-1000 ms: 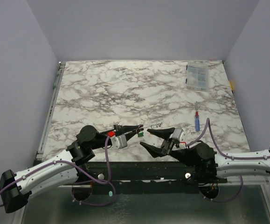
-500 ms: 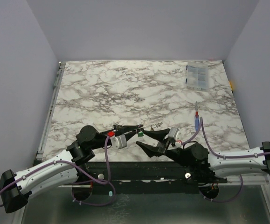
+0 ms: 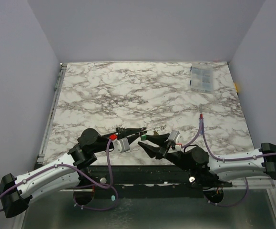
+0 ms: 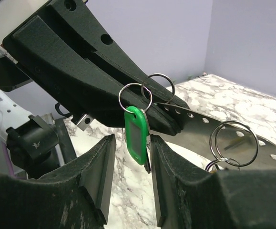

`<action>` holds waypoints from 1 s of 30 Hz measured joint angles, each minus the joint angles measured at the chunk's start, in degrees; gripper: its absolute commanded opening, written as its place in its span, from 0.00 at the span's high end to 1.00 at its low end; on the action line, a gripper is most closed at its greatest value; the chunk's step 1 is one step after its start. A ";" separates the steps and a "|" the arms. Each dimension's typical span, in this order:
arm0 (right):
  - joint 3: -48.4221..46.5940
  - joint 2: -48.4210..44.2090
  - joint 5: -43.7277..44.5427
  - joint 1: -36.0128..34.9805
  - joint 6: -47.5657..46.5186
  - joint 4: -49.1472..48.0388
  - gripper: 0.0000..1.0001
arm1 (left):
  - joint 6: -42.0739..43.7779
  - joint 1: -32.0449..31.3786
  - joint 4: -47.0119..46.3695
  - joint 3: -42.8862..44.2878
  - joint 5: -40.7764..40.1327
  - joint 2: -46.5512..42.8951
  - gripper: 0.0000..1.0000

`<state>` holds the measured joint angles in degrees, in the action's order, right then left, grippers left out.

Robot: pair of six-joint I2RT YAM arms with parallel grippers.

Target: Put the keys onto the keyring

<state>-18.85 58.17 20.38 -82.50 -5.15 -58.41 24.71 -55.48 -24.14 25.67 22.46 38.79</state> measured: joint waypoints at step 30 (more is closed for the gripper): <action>-19.34 -8.26 -0.13 0.02 6.80 36.44 0.99 | 1.36 0.35 -3.91 -0.31 -0.85 -0.63 1.00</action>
<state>-38.20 49.91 20.25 -82.48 1.65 -21.98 26.06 -55.13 -28.05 25.36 21.61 38.15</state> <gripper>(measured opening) 0.054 0.060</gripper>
